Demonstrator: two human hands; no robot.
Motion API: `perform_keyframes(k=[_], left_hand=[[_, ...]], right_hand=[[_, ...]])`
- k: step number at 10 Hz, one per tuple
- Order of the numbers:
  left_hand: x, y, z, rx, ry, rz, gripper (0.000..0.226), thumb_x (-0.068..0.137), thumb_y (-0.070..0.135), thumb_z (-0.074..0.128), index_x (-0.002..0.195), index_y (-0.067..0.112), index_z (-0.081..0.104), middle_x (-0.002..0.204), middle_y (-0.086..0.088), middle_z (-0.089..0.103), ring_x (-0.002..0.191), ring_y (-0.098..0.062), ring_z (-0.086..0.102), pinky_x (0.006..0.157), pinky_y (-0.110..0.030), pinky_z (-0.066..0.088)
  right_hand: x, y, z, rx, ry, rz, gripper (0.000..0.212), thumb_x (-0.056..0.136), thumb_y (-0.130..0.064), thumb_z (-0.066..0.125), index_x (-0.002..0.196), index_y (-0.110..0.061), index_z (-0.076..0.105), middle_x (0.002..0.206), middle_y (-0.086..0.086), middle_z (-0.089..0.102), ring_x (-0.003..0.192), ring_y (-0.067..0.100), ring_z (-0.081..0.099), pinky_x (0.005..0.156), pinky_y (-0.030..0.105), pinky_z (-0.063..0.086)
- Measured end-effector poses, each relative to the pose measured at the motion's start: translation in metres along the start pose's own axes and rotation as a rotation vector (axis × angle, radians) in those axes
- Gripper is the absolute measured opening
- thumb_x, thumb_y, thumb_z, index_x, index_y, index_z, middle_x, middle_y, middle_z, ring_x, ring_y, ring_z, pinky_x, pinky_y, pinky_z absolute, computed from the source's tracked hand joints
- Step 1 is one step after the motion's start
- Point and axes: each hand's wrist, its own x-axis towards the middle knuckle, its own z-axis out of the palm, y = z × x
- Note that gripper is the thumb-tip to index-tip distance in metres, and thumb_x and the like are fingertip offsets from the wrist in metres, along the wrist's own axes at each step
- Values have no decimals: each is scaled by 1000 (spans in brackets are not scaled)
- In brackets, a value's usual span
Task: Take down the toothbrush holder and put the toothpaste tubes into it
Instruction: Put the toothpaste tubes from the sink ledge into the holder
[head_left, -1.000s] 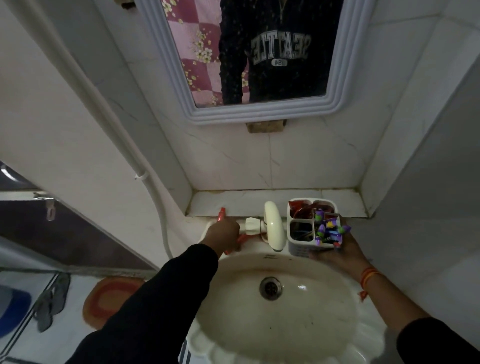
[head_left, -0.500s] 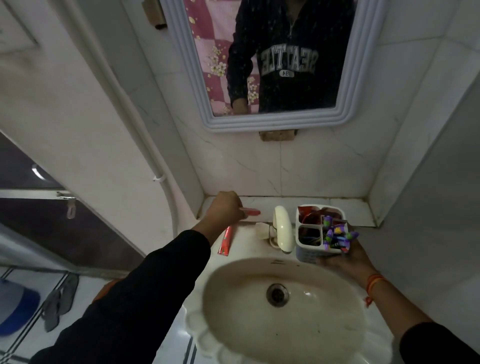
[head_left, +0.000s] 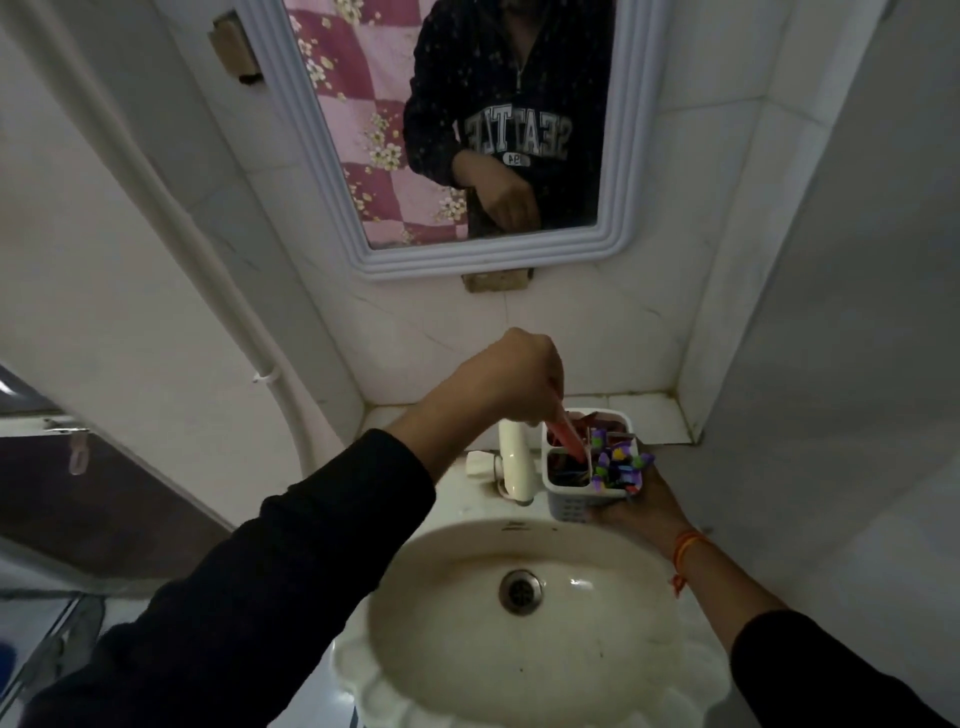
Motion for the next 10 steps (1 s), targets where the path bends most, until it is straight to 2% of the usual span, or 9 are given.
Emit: perform_keyframes(k=[1,2,3,4,5,6,8,9,10], left_hand=[[6,13,26,141,-19,23,41,74,38,88,105,14,78,93,-3,73,82,-17,71,76,-33,64],[11,20,48,236,-30,32,37,79,26,83,111,11,72,88,-5,60,79,-23,64,68,-34,59],[16,14,53,203,-45,56,29,81,21,78,108,10,74,93,-6,69,85,-24,68,77,-37,62],[17,-8,35,-15,-8,23,16,82,23,78,96,15,81,89,0,79,81,-13,76,78,-27,62],[12,-47,22,-272,135,-89,8,83,19,80,90,14,82,71,5,77,56,2,71,61,-11,56],[12,-93,41,-385,169,-318,7,83,10,78,89,7,81,78,-8,80,66,-13,77,63,-21,63],[17,-160,119,-195,125,-579,32,80,24,73,102,1,72,95,-13,71,100,-32,72,75,-28,50],[2,-168,141,-173,42,-672,29,87,15,63,114,2,64,102,-12,64,105,-33,69,77,-32,50],[-4,-177,162,-125,-15,-732,41,89,9,54,129,8,62,90,-7,62,89,-28,71,68,-31,51]], right_hand=[[13,1,4,228,-75,-88,96,47,12,89,130,5,41,118,18,59,91,3,66,73,15,52],[12,2,7,314,-81,-37,87,57,18,82,132,7,39,108,10,60,87,0,66,71,15,53],[2,-2,0,259,-67,146,108,38,-40,95,129,-10,47,103,-2,64,90,11,62,83,31,51],[6,-13,6,799,-194,217,36,86,-40,63,103,-9,71,88,-2,77,78,20,73,68,47,60],[11,-20,15,1197,-211,487,42,89,-39,47,97,-7,72,93,19,75,79,39,72,57,56,57],[12,-17,16,1254,-167,470,37,80,-35,55,101,-10,73,88,12,74,75,28,72,56,53,59],[15,-15,15,1246,-174,538,56,91,-42,42,85,1,77,95,25,73,79,46,70,55,57,57],[18,-7,12,1204,-207,492,37,91,-35,60,105,-3,71,100,24,71,93,40,69,70,47,60],[21,-2,8,1121,-224,523,48,79,-28,77,118,-6,61,102,21,68,106,36,61,73,39,58]])
